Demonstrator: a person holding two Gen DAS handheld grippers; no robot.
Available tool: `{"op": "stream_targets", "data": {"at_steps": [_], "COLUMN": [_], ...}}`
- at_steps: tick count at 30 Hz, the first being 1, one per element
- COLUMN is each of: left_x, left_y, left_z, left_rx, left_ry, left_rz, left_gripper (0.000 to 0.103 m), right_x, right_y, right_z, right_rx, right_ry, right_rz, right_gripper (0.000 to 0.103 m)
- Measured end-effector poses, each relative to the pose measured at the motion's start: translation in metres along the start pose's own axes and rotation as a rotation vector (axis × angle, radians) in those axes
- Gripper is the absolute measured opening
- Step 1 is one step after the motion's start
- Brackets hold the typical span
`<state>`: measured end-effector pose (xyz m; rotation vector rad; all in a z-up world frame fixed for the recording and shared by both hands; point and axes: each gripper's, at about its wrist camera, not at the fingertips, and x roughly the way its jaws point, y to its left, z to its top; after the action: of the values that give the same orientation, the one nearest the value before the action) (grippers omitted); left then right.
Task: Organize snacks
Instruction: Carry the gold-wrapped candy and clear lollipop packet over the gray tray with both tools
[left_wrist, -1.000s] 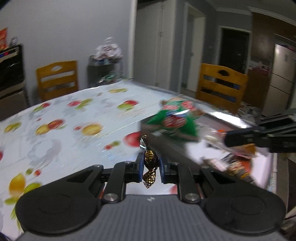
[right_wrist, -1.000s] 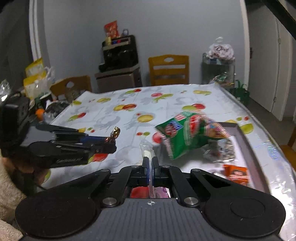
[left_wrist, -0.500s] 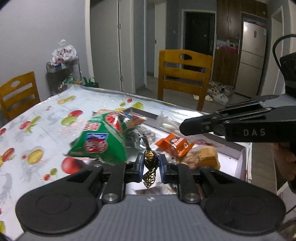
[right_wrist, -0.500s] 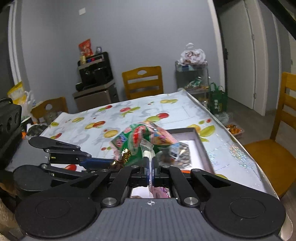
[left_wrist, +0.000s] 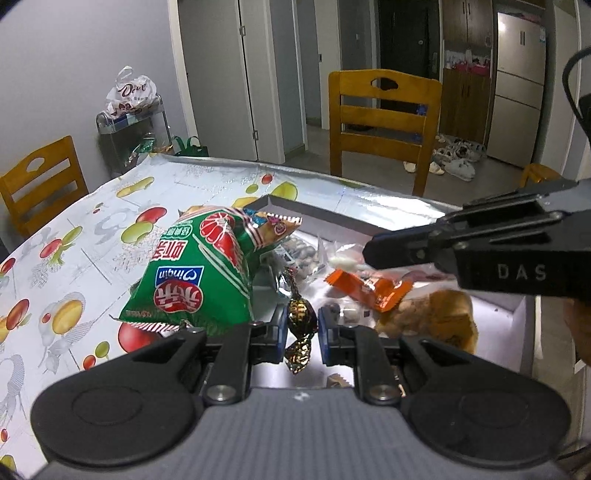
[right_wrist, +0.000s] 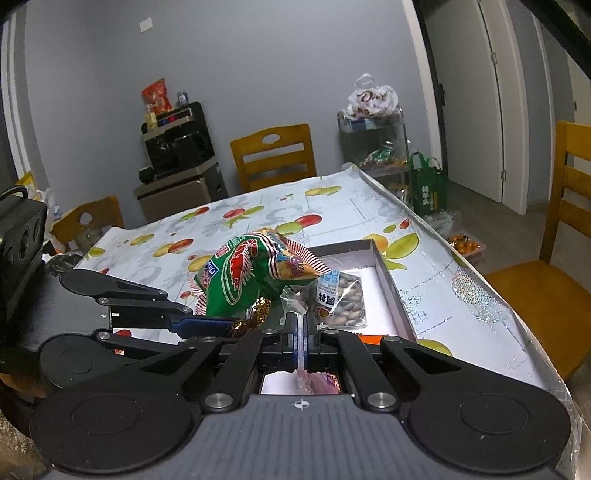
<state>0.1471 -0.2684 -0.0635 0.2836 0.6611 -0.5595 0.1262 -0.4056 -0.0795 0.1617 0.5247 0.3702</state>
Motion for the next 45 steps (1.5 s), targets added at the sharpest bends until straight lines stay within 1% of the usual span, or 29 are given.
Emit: {"op": "stream_targets", "data": {"at_steps": [9, 13, 17, 20, 22, 31, 35, 37, 38, 39, 41, 42, 43, 45], "left_x": [0.006, 0.008, 0.011, 0.011, 0.011, 0.017, 0.017, 0.016, 0.016, 0.015, 0.011, 0.009, 0.008, 0.007], "left_y": [0.01, 0.011, 0.002, -0.002, -0.002, -0.003, -0.004, -0.004, -0.003, -0.003, -0.005, -0.006, -0.007, -0.008], "left_z": [-0.002, -0.004, -0.005, -0.005, -0.006, -0.005, -0.007, -0.008, -0.008, -0.008, -0.009, -0.009, -0.009, -0.009], "left_rx": [-0.01, -0.011, 0.045, 0.076, 0.087, 0.097, 0.107, 0.105, 0.103, 0.102, 0.11, 0.117, 0.124, 0.129], "left_ry": [0.017, 0.033, 0.047, 0.05, 0.053, 0.072, 0.081, 0.078, 0.076, 0.071, 0.045, 0.035, 0.027, 0.02], "left_rz": [0.038, 0.02, 0.011, 0.01, 0.007, 0.02, 0.021, 0.021, 0.02, 0.02, 0.026, 0.027, 0.028, 0.028], "left_gripper": [0.014, 0.014, 0.014, 0.014, 0.014, 0.014, 0.015, 0.022, 0.035, 0.051, 0.064, 0.069, 0.07, 0.074], "right_x": [0.006, 0.007, 0.013, 0.013, 0.013, 0.026, 0.03, 0.03, 0.03, 0.03, 0.028, 0.028, 0.027, 0.026], "right_y": [-0.002, -0.003, -0.002, -0.001, -0.003, 0.001, 0.004, 0.004, 0.004, 0.004, 0.004, 0.003, 0.002, 0.001], "right_z": [0.003, 0.005, 0.005, 0.003, 0.003, 0.002, 0.002, 0.001, 0.001, 0.001, 0.002, 0.002, 0.002, 0.003], "right_rx": [0.018, 0.028, 0.027, 0.004, 0.0, 0.008, 0.012, 0.013, 0.015, 0.015, 0.017, 0.022, 0.027, 0.03], "right_ry": [-0.008, -0.01, -0.002, -0.019, -0.023, 0.015, 0.031, 0.035, 0.035, 0.035, 0.033, 0.033, 0.032, 0.029], "right_rz": [0.004, 0.008, 0.001, -0.046, -0.06, -0.008, 0.01, 0.011, 0.012, 0.012, 0.01, 0.011, 0.013, 0.009], "right_gripper": [0.005, 0.005, 0.005, 0.005, 0.005, 0.005, 0.007, 0.01, 0.012, 0.012, 0.012, 0.015, 0.017, 0.028]}}
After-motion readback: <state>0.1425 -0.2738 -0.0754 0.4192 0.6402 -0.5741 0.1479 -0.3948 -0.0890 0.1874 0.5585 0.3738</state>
